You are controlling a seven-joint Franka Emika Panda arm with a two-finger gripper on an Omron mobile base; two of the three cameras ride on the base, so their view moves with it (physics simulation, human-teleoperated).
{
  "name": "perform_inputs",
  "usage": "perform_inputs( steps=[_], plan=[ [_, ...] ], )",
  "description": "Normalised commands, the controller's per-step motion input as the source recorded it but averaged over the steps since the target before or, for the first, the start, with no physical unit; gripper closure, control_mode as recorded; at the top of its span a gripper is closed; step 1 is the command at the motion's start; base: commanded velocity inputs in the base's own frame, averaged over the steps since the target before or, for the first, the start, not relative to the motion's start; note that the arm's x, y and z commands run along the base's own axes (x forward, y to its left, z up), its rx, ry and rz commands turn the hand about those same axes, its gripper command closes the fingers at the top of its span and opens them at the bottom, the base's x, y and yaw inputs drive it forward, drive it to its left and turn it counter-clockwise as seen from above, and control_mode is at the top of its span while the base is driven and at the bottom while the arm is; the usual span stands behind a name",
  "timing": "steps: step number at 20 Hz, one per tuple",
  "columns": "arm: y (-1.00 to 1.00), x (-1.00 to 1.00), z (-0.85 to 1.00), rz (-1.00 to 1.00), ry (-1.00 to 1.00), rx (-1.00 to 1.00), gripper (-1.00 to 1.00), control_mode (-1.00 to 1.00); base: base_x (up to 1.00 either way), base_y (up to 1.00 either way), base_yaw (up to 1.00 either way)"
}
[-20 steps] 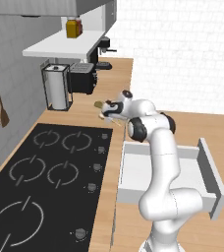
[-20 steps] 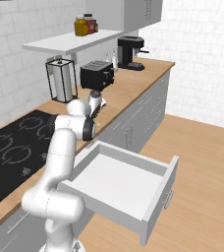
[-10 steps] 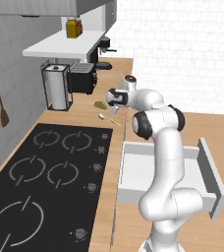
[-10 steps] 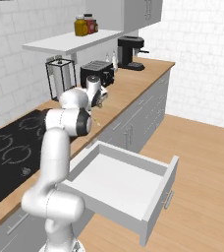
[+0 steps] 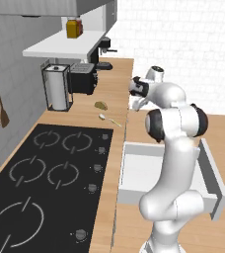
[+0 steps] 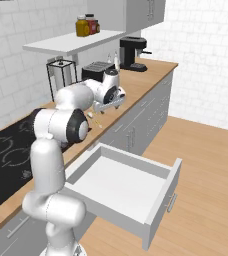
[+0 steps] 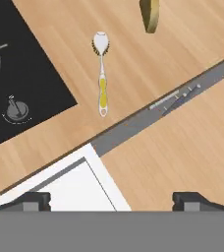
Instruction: Pick the dish brush from the drawer and place it on the counter.
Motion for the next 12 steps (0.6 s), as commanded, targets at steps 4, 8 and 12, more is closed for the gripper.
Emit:
perform_inputs(
  steps=[4,8,12],
  plan=[
    [-0.68,-1.0,0.68,-0.27,0.04,0.0,-1.0,-1.0,0.0,0.0,0.0],
    [-0.4,-0.98,0.07,-0.15,-0.01,0.1,-1.0,-1.0,0.0,0.0,0.0],
    [-0.01,-0.89,0.05,0.0,-0.01,0.02,-1.0,-1.0,0.0,0.0,0.0]
  ],
)
